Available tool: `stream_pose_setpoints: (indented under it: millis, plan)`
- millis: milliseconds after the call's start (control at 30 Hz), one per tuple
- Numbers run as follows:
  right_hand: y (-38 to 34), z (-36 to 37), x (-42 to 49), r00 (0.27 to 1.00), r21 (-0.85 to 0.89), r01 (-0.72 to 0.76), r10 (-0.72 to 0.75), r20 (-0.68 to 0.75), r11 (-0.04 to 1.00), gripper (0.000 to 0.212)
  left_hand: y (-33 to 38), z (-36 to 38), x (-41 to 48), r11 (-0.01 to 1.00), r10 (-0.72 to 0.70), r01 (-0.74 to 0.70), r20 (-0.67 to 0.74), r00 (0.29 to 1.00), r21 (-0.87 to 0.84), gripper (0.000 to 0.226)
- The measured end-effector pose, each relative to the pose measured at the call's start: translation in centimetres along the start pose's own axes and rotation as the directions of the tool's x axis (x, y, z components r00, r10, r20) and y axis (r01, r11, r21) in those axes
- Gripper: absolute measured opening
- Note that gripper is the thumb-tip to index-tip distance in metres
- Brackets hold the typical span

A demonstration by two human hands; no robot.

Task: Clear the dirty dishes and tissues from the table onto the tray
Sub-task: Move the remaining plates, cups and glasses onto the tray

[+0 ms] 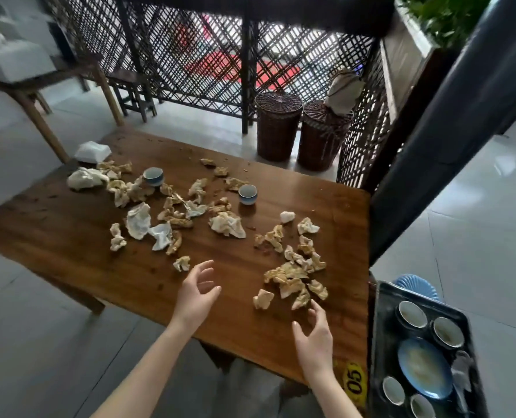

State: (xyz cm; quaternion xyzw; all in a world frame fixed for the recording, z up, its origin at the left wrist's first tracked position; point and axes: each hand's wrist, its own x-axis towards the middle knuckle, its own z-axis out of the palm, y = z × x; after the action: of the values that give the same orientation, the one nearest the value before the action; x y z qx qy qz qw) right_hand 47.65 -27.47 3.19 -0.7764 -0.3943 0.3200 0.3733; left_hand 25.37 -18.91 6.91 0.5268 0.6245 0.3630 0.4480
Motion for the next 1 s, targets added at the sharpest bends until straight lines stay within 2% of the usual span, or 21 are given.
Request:
stream_pose_setpoints:
  millis: [167,400,500,733,1000]
  plan:
    - [-5.0,6.5,-0.6,0.997,0.018,0.025,-0.026,0.073,1.000,0.059,-1.2,-6.6,3.1,0.999,-0.020,0.020,-0.001,1.000,-0.026,0.052]
    - [-8.8,9.0,4.0,0.998,-0.050,0.068,-0.067,0.011,0.996,0.061,-1.7,-9.9,7.3,0.997,-0.034,0.033,-0.007,0.999,-0.064,0.051]
    - [-10.1,9.9,6.7,0.997,-0.089,0.077,-0.076,0.006,0.993,0.063,-2.0,-10.2,9.3,0.998,-0.050,0.050,0.001,0.999,-0.046,0.051]
    - [-12.5,12.1,14.0,0.993,-0.048,0.100,-0.097,0.065,0.994,0.066,-2.0,-9.4,15.6,0.997,-0.081,0.081,0.005,0.997,0.006,0.048]
    - [-13.3,14.9,22.9,0.995,-0.037,0.039,-0.035,0.095,0.999,0.065,-1.1,-5.7,23.7,0.990,-0.131,0.129,0.032,0.991,0.048,0.050]
